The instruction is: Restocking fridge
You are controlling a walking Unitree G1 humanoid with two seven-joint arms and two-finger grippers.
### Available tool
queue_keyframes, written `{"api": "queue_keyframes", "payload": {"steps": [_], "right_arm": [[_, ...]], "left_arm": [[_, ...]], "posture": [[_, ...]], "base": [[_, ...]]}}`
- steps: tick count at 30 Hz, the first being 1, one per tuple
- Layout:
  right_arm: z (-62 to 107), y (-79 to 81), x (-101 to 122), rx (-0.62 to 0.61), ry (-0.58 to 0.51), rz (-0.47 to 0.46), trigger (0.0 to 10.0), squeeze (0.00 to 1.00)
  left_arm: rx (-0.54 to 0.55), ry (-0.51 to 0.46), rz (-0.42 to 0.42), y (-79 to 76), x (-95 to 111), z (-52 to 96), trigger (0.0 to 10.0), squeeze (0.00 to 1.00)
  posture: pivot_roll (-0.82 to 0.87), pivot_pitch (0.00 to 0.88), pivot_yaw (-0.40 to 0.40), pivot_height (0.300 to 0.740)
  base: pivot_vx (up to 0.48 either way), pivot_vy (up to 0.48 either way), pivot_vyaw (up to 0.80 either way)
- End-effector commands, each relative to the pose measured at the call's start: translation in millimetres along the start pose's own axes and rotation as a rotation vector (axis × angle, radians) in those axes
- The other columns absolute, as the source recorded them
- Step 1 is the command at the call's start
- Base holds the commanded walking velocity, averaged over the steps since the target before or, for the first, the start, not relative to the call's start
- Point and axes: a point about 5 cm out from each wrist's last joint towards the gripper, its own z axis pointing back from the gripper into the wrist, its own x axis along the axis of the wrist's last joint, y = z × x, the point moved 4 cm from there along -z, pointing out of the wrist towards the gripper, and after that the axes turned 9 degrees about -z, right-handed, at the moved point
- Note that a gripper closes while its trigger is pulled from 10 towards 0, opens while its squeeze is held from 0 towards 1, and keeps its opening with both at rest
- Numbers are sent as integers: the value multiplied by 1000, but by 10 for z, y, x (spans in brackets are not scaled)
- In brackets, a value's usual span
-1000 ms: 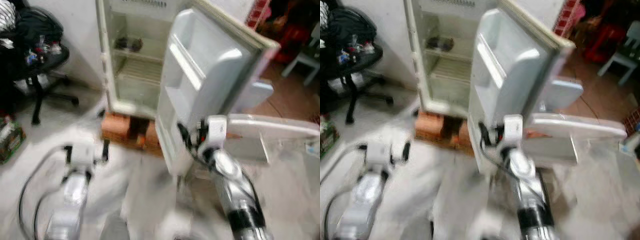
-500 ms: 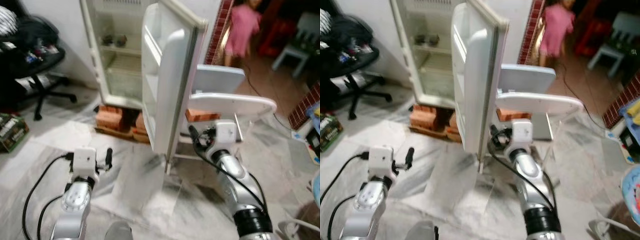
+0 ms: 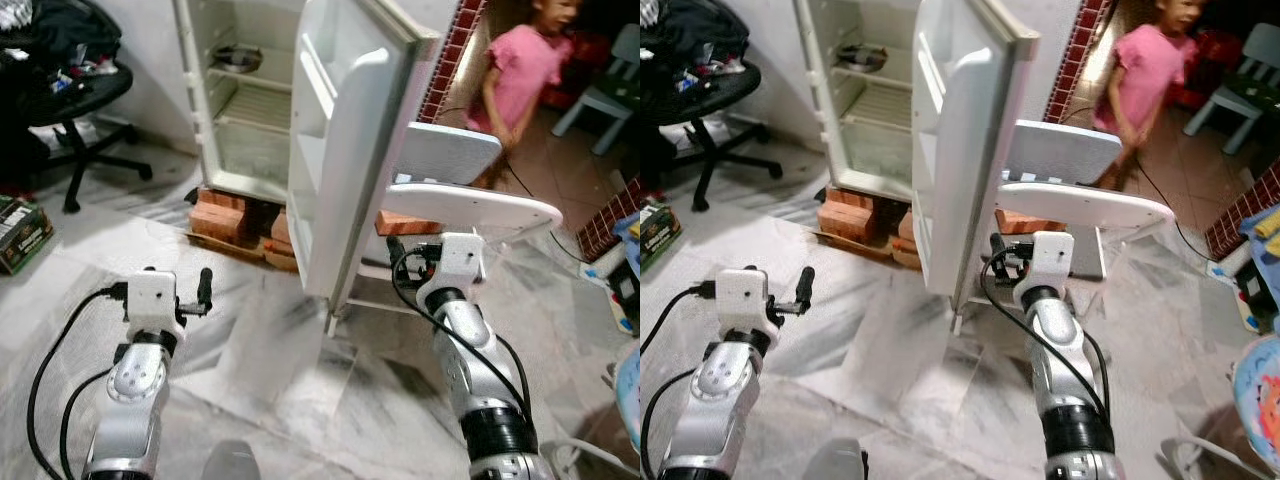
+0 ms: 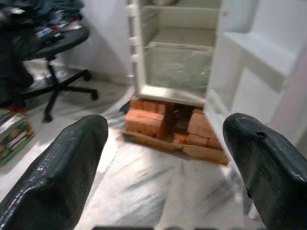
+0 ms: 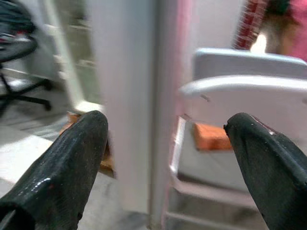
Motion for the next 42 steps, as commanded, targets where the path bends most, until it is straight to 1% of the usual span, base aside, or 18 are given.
{"api": "queue_keyframes", "payload": {"steps": [1, 4, 12, 19, 25, 31, 34, 38, 41, 42], "right_arm": [[-14, -15, 64, -3, -23, 10, 10000, 0], [-21, -18, 78, -7, -31, 8, 10000, 0], [-24, 1, 85, -9, -37, 7, 10000, 0], [-36, -36, 125, -37, -60, 9, 10000, 0], [-41, -57, 122, -43, -60, 9, 10000, 0], [-82, -29, 135, -24, -60, 2, 10000, 0], [-139, -11, 171, -11, -68, -5, 10000, 0], [-235, -24, 252, -24, -86, 29, 10000, 0], [-293, -11, 302, -23, -96, 26, 10000, 0], [-340, 7, 342, -29, -105, 35, 10000, 0]], "left_arm": [[-18, -10, 6, -42, 19, 4, 10000, 0], [-23, -11, 6, -58, 16, 10, 10000, 0], [-29, -9, 8, -63, 4, 9, 10000, 0], [-50, -7, -6, -90, -3, 3, 10000, 0], [-34, 10, -6, -69, -28, 7, 10000, 0], [-12, 27, -11, -47, -54, 13, 10000, 0], [-11, 30, -15, -41, -64, 12, 10000, 0], [-7, 36, -19, -37, -71, 10, 10000, 0], [-8, 38, -20, -41, -71, 12, 10000, 0], [-8, 41, -21, -41, -72, 11, 10000, 0]], "posture": [[144, 0, -80, 740], [145, 0, -81, 740], [144, 0, -84, 740], [147, 0, -83, 740], [151, 0, -84, 740], [154, 0, -85, 740], [163, 0, -88, 740], [167, 0, -88, 740], [167, 0, -87, 740], [167, 0, -85, 740]], "base": [[356, 0, 800], [400, 0, 725], [480, 0, 0], [461, 0, 0], [0, 0, 0], [0, 0, 0], [0, 0, 0], [0, 0, 0], [0, 0, 0], [0, 0, 0]]}}
